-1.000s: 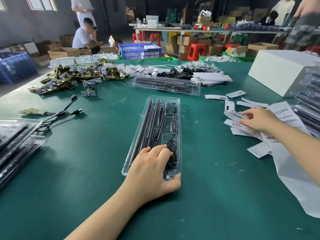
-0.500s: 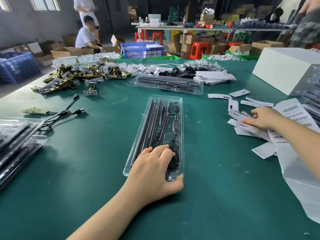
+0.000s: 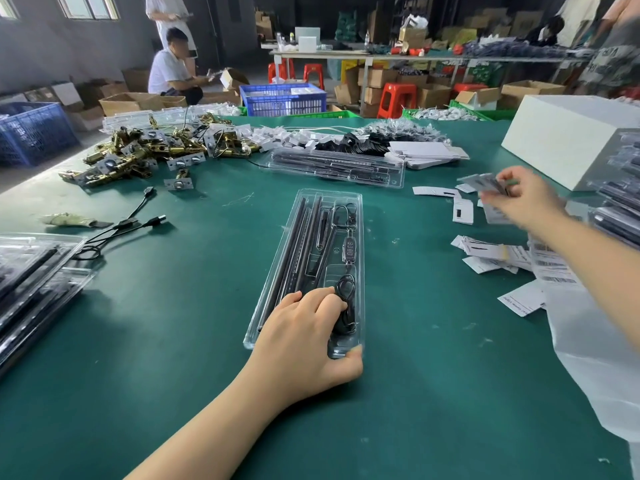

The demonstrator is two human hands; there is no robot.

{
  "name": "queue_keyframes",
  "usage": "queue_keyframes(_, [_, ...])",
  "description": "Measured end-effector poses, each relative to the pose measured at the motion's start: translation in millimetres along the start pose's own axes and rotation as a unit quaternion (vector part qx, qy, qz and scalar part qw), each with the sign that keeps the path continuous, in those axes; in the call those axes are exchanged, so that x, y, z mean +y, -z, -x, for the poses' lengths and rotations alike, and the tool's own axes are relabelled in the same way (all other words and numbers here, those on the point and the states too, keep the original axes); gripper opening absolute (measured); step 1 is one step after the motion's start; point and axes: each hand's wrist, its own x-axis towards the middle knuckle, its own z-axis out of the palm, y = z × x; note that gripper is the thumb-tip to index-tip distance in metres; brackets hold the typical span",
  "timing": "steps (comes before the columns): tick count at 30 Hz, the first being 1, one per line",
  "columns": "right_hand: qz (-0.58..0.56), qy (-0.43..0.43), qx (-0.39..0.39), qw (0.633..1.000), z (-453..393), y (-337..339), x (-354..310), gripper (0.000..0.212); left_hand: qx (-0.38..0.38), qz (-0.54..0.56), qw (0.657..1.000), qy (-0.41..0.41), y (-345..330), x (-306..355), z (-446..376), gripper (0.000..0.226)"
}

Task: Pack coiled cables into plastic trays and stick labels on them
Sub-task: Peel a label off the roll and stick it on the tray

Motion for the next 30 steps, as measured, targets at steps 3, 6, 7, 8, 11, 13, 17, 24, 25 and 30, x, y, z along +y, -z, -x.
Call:
queue_keyframes(3, [-0.128,0.07,0.035,0.989,-1,7,-16,0.026,-0.005,-0.001,1.0,-0.003,0,0,0,0.049])
queue_keyframes(6, [-0.194,0.021,-0.058,0.979,3,16,-33,0.029,-0.011,-0.002,1.0,-0.001,0,0,0,0.048])
queue_keyframes(7, [-0.13,-0.015,-0.133,0.982,6,18,-35,0.029,-0.013,-0.003,1.0,0.0,0,0,0,0.048])
queue_keyframes(8, [-0.052,-0.054,-0.218,0.973,10,18,-34,0.026,-0.014,-0.005,1.0,0.0,1,1,-1,0.048])
queue_keyframes(11, [0.098,-0.117,-0.376,0.914,30,5,-18,0.021,-0.023,-0.011,1.0,0.002,1,1,0,0.047])
queue_keyframes(13, [0.212,-0.067,-0.315,0.923,36,-6,-6,0.022,-0.034,-0.015,0.999,0.002,1,0,0,0.047])
queue_keyframes(17, [0.273,-0.038,-0.128,0.953,36,-13,6,0.038,-0.052,-0.023,0.998,0.006,2,-1,-2,0.05])
queue_keyframes(24, [0.316,-0.042,-0.028,0.947,41,-3,12,0.015,-0.048,-0.025,0.998,-0.006,7,-3,-3,0.053])
queue_keyframes(25, [0.34,-0.04,-0.019,0.939,43,-1,11,0.012,-0.051,-0.025,0.998,-0.009,7,-4,-3,0.054])
queue_keyframes(30, [0.225,0.016,0.079,0.971,62,8,-12,0.024,-0.022,-0.006,1.0,-0.016,8,-6,-5,0.06])
